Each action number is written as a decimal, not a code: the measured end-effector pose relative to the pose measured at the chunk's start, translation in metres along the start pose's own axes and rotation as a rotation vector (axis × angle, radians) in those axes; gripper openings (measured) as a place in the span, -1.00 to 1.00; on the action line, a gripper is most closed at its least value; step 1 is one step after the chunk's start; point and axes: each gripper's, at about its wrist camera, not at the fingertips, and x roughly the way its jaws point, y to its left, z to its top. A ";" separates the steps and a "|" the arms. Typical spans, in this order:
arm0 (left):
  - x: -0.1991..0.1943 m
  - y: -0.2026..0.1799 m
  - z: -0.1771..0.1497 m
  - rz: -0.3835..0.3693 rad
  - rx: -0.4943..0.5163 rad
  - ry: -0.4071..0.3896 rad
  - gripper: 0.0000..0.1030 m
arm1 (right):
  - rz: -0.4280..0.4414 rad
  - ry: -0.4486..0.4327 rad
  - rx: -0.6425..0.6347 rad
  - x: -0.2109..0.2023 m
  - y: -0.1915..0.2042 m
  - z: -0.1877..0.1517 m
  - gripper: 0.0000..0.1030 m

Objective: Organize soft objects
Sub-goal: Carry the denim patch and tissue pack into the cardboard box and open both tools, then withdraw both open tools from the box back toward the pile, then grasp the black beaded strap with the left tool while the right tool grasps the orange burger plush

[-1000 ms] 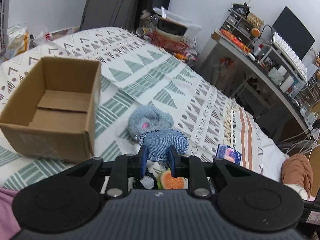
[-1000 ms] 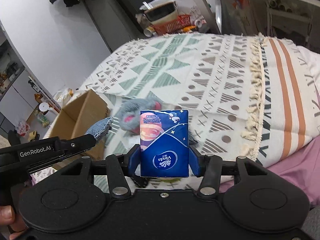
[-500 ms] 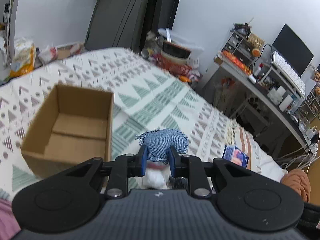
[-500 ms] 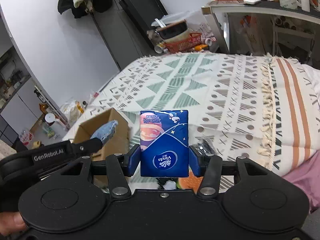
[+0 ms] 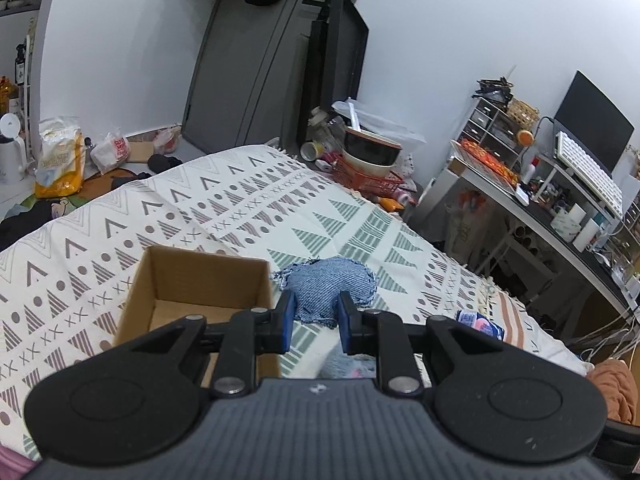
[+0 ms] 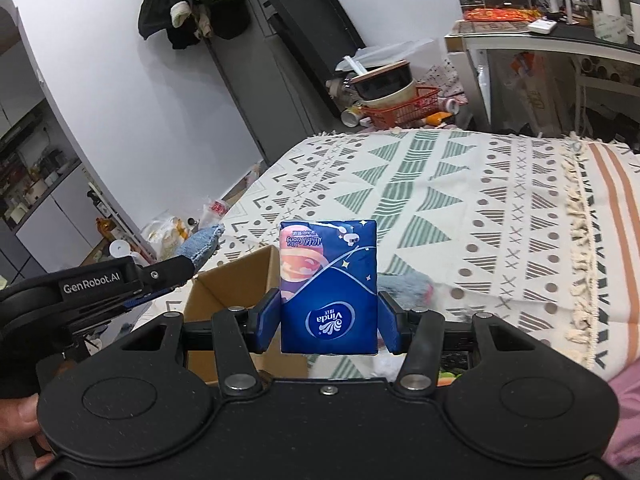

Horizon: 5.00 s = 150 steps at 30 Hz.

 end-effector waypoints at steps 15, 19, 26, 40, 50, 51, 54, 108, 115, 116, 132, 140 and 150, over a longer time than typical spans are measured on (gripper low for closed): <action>0.027 0.086 -0.012 0.075 -0.149 0.078 -0.58 | 0.037 0.072 -0.048 0.054 0.056 -0.008 -0.04; 0.031 0.106 -0.017 0.101 -0.181 0.107 -0.58 | 0.052 0.091 -0.060 0.066 0.072 -0.013 -0.04; 0.031 0.118 -0.026 0.127 -0.212 0.125 -0.52 | 0.069 0.123 -0.067 0.082 0.090 -0.019 -0.03; 0.019 0.101 -0.019 0.214 -0.156 0.079 0.43 | 0.061 0.116 -0.070 0.074 0.079 -0.009 0.73; 0.011 0.070 -0.023 0.133 -0.155 0.084 0.45 | -0.020 0.090 -0.046 0.038 0.028 -0.007 0.87; 0.010 0.066 -0.023 0.123 -0.165 0.080 0.45 | -0.027 0.086 -0.045 0.034 0.023 -0.007 0.87; 0.005 0.049 -0.026 0.121 -0.122 0.046 0.45 | -0.043 0.070 -0.044 0.021 0.009 -0.007 0.91; 0.093 -0.036 -0.126 0.026 0.013 0.362 0.26 | -0.014 0.178 0.206 0.030 -0.136 -0.062 0.99; 0.111 -0.033 -0.140 0.021 -0.009 0.415 -0.08 | -0.030 0.206 0.214 0.049 -0.143 -0.074 0.99; 0.113 -0.033 -0.142 0.021 -0.010 0.422 -0.12 | -0.036 0.211 0.219 0.051 -0.145 -0.075 0.98; 0.138 -0.038 -0.152 -0.011 -0.023 0.471 -0.16 | -0.057 0.283 0.252 0.085 -0.153 -0.088 0.70; 0.139 -0.037 -0.156 -0.061 -0.076 0.507 -0.61 | -0.033 0.290 0.276 0.087 -0.157 -0.088 0.68; 0.122 -0.037 -0.143 -0.064 -0.059 0.473 -0.68 | 0.000 0.308 0.252 0.088 -0.148 -0.091 -0.41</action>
